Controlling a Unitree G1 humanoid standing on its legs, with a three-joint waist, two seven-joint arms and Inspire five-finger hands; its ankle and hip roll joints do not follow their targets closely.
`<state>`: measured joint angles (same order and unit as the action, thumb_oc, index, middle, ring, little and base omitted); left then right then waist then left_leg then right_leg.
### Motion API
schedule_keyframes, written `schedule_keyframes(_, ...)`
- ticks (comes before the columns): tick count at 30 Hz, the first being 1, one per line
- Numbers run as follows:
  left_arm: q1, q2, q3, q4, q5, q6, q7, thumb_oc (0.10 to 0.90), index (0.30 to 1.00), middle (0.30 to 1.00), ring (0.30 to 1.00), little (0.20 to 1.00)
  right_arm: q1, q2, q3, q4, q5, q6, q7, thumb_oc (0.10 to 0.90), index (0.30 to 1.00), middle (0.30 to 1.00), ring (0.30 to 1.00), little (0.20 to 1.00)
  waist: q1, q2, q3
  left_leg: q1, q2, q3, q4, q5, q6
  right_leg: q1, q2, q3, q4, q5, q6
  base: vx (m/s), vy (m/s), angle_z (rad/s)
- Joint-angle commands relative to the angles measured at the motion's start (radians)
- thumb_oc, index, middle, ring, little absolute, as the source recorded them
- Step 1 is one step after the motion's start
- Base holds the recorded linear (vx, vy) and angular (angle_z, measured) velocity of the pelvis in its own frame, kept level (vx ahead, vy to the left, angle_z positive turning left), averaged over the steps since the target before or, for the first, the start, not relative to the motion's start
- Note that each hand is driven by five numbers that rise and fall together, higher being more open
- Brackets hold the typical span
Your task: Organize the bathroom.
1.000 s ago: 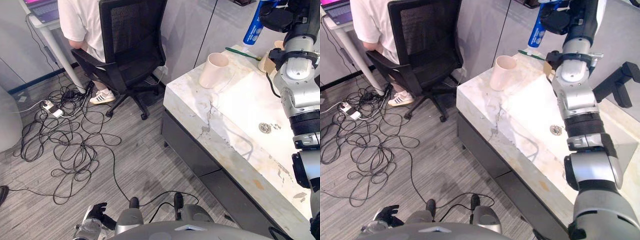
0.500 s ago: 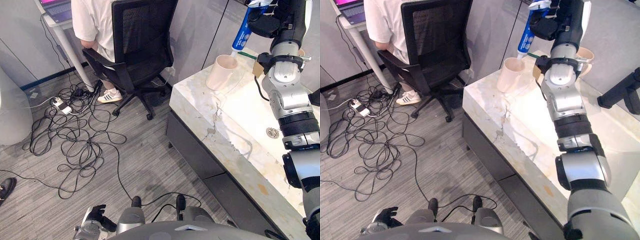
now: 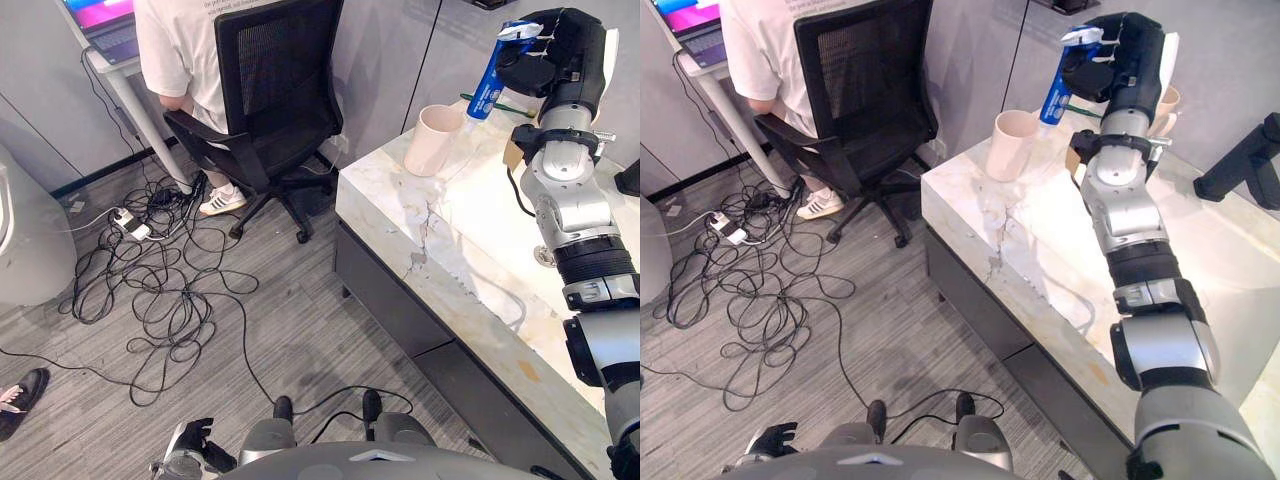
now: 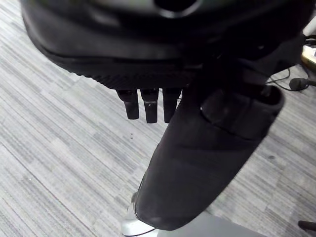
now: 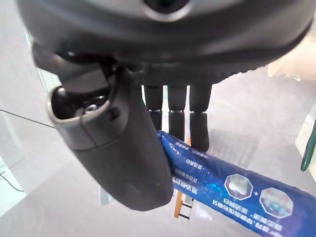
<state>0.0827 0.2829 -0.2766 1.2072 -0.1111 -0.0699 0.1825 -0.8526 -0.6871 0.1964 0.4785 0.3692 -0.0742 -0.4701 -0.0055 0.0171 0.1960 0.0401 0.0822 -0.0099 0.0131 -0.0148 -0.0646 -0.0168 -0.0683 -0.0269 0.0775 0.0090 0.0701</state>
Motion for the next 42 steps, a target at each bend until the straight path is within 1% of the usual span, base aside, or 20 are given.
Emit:
schedule_keyframes(1, -0.009, 0.063, -0.004, 0.020, -0.014, -0.008, 0.040, 0.800, 0.900, 0.900, 0.900, 0.900, -0.139, -0.006, -0.073, -0.028, -0.020, -0.129, -0.035, 0.400, 0.300, 0.300, 0.300, 0.300, 0.027, -0.035, -0.036, 0.002, 0.049, 0.006, 0.055, -0.019, 0.014, -0.044, -0.053, 0.074, 0.046, -0.004, 0.042, 0.00, 0.000, 0.00)
schedule_keyframes(6, -0.004, 0.063, 0.000, 0.027, -0.015, -0.010, 0.040, 0.800, 0.900, 0.900, 0.900, 0.900, -0.145, -0.004, -0.068, -0.025, -0.037, -0.134, -0.041, 0.400, 0.300, 0.300, 0.300, 0.300, 0.031, -0.031, -0.034, 0.002, 0.050, 0.003, 0.049, -0.016, 0.013, -0.040, -0.054, 0.073, 0.041, -0.003, 0.041, 0.00, 0.000, 0.00)
schedule_keyframes(10, 0.003, 0.064, 0.005, 0.034, -0.010, -0.014, 0.027, 0.800, 0.900, 0.900, 0.900, 0.900, -0.153, -0.028, -0.067, -0.022, -0.029, -0.150, -0.030, 0.400, 0.300, 0.300, 0.300, 0.300, 0.030, -0.033, -0.036, 0.003, 0.052, 0.003, 0.045, -0.014, 0.011, -0.038, -0.054, 0.072, 0.038, -0.003, 0.040, 0.00, 0.000, 0.00)
schedule_keyframes(13, 0.008, 0.065, 0.010, 0.031, -0.001, -0.015, 0.016, 0.800, 0.900, 0.900, 0.900, 0.900, -0.146, -0.039, -0.068, -0.035, -0.028, -0.153, -0.021, 0.400, 0.300, 0.300, 0.300, 0.300, 0.029, -0.038, -0.043, 0.003, 0.054, 0.007, 0.048, -0.015, 0.011, -0.036, -0.053, 0.073, 0.039, -0.005, 0.040, 0.04, 0.012, 0.00)
schedule_keyframes(17, 0.008, 0.059, 0.011, 0.026, 0.006, -0.005, 0.009, 0.800, 0.900, 0.900, 0.900, 0.900, -0.137, -0.052, -0.073, -0.044, -0.035, -0.176, 0.000, 0.400, 0.300, 0.300, 0.300, 0.300, 0.028, -0.045, -0.050, 0.005, 0.054, 0.010, 0.052, -0.018, 0.014, -0.033, -0.051, 0.075, 0.041, -0.006, 0.040, 0.03, 0.013, 0.00)
schedule_keyframes(22, 0.008, 0.056, 0.012, 0.024, 0.004, 0.007, 0.012, 0.800, 0.900, 0.900, 0.900, 0.900, -0.129, -0.054, -0.069, -0.070, -0.051, -0.183, 0.013, 0.400, 0.300, 0.300, 0.300, 0.300, 0.027, -0.055, -0.054, 0.009, 0.055, 0.017, 0.053, -0.019, 0.017, -0.027, -0.049, 0.077, 0.037, -0.004, 0.039, 0.00, 0.000, 0.00)
schedule_keyframes(25, 0.008, 0.056, 0.014, 0.026, 0.006, 0.007, 0.010, 0.800, 0.900, 0.900, 0.900, 0.900, -0.126, -0.055, -0.071, -0.074, -0.050, -0.189, 0.019, 0.400, 0.300, 0.300, 0.300, 0.300, 0.027, -0.057, -0.056, 0.011, 0.055, 0.018, 0.053, -0.019, 0.018, -0.026, -0.048, 0.078, 0.038, -0.005, 0.039, 0.00, 0.000, 0.00)
schedule_keyframes(29, 0.014, 0.053, 0.022, 0.024, 0.011, 0.013, 0.006, 0.800, 0.900, 0.900, 0.900, 0.900, -0.118, -0.056, -0.069, -0.100, -0.069, -0.197, 0.037, 0.400, 0.300, 0.300, 0.300, 0.300, 0.027, -0.068, -0.064, 0.015, 0.057, 0.028, 0.051, -0.020, 0.020, -0.019, -0.046, 0.079, 0.035, -0.006, 0.038, 0.02, 0.010, 0.00)
schedule_keyframes(31, 0.014, 0.052, 0.027, 0.018, 0.018, 0.023, 0.003, 0.800, 0.900, 0.900, 0.900, 0.900, -0.112, -0.058, -0.072, -0.119, -0.075, -0.198, 0.048, 0.400, 0.300, 0.300, 0.300, 0.300, 0.026, -0.072, -0.068, 0.017, 0.058, 0.036, 0.050, -0.021, 0.023, -0.016, -0.045, 0.079, 0.033, -0.006, 0.038, 0.02, 0.016, -0.03)
schedule_keyframes(42, 0.020, 0.050, 0.043, 0.023, 0.024, 0.022, 0.005, 0.800, 0.900, 0.900, 0.900, 0.900, -0.095, -0.056, -0.070, -0.151, -0.117, -0.204, 0.068, 0.400, 0.300, 0.300, 0.300, 0.300, 0.022, -0.084, -0.081, 0.026, 0.059, 0.055, 0.050, -0.025, 0.025, -0.001, -0.040, 0.084, 0.020, -0.005, 0.038, 0.00, 0.001, -0.01)
